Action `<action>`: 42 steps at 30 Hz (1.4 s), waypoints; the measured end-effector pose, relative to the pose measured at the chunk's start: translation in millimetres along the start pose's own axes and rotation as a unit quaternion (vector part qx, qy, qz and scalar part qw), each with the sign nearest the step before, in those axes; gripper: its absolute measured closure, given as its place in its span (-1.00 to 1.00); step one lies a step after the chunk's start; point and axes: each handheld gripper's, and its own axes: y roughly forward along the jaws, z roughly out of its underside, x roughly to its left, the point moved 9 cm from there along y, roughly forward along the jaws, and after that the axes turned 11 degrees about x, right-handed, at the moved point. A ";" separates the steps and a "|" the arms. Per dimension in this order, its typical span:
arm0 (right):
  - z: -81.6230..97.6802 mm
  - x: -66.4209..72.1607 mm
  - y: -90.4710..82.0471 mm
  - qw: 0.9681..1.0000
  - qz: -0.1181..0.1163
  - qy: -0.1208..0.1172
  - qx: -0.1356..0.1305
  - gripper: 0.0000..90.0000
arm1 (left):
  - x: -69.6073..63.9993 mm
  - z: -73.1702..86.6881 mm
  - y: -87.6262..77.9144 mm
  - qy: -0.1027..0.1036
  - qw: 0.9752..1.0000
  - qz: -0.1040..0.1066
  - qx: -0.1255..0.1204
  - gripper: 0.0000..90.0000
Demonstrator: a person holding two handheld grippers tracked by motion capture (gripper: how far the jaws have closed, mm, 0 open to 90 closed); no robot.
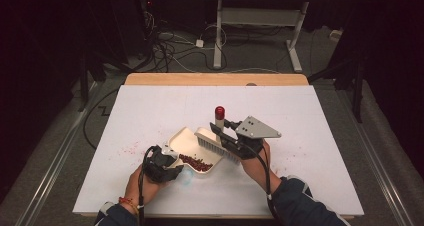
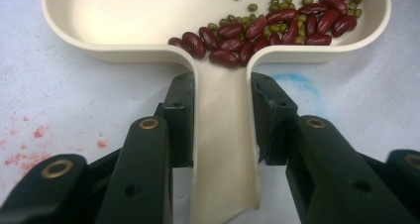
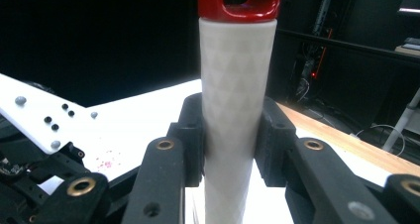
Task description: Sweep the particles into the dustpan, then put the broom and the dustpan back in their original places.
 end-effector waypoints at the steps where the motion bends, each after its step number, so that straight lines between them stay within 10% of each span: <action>1: 0.5 0.2 0.6 1.000 -0.001 0.001 0.001 0.54 | -0.1 -0.1 0.0 0.000 1.000 0.000 -0.001 0.42; 26: 0.0 29.6 3.3 0.999 -0.041 0.001 0.007 0.54 | 3.0 3.9 -4.2 -0.016 1.000 0.001 -0.011 0.42; 42: -1.5 -15.2 -37.4 1.000 -0.014 0.013 -0.015 0.54 | 18.5 11.1 -11.0 -0.029 0.999 -0.011 -0.019 0.42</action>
